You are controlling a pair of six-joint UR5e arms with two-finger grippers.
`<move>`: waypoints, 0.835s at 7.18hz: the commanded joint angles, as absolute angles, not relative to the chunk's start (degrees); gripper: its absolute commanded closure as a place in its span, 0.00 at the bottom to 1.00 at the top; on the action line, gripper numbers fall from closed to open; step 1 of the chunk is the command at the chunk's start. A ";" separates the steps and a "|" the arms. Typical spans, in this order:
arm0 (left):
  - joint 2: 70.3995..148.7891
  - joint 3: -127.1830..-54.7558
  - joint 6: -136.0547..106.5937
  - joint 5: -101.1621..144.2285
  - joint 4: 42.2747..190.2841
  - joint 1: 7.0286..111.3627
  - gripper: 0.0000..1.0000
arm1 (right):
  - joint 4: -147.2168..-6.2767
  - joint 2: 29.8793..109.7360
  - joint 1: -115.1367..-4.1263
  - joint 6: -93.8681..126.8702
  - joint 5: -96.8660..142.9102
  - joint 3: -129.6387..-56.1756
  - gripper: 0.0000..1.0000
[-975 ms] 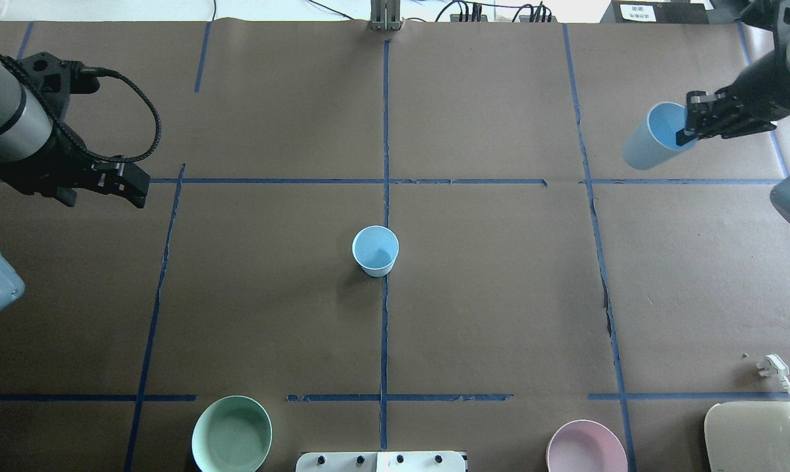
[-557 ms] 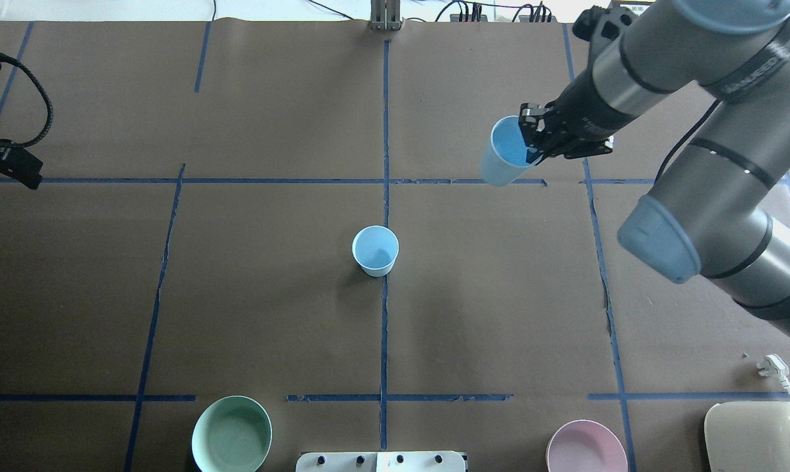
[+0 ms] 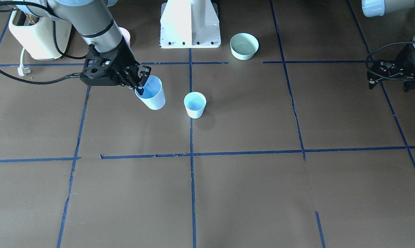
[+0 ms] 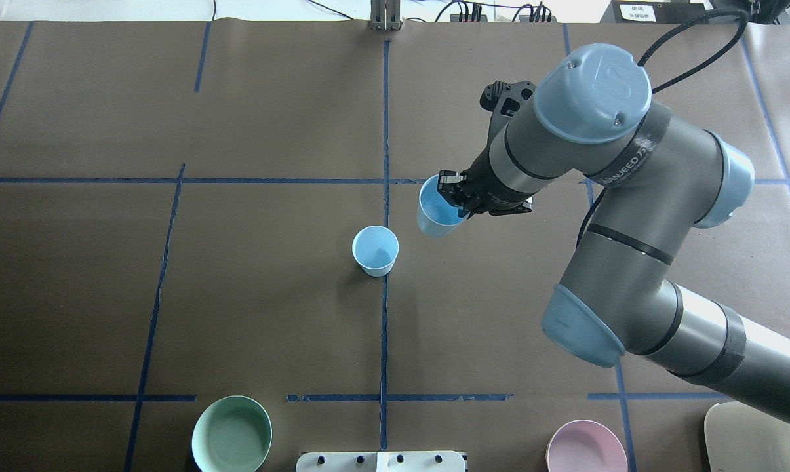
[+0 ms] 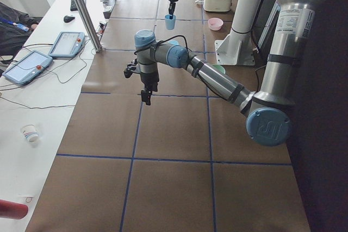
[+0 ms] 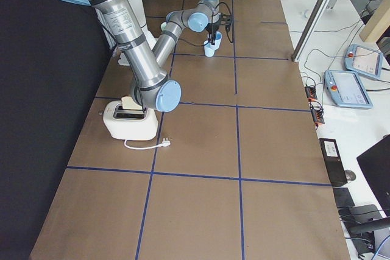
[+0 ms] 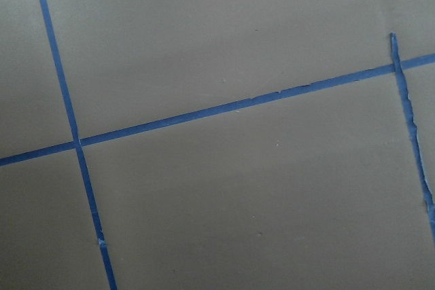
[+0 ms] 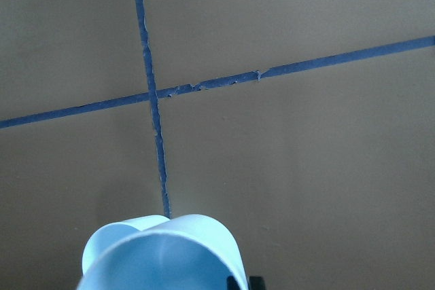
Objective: Stack blue cups with both arms
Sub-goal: 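Carry the held cup with the right gripper over the center cup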
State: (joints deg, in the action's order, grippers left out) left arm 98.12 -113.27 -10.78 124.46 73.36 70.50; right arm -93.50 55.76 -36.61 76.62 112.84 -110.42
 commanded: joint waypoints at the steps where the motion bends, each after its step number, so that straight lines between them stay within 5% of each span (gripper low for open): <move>1: 96.95 -113.12 -10.46 124.54 74.52 70.66 0.00 | -96.92 49.09 -34.29 77.16 110.84 -106.47 1.00; 6: 96.59 -113.12 -10.46 124.54 74.62 70.84 0.00 | -96.77 45.27 -30.06 78.49 106.18 -100.81 1.00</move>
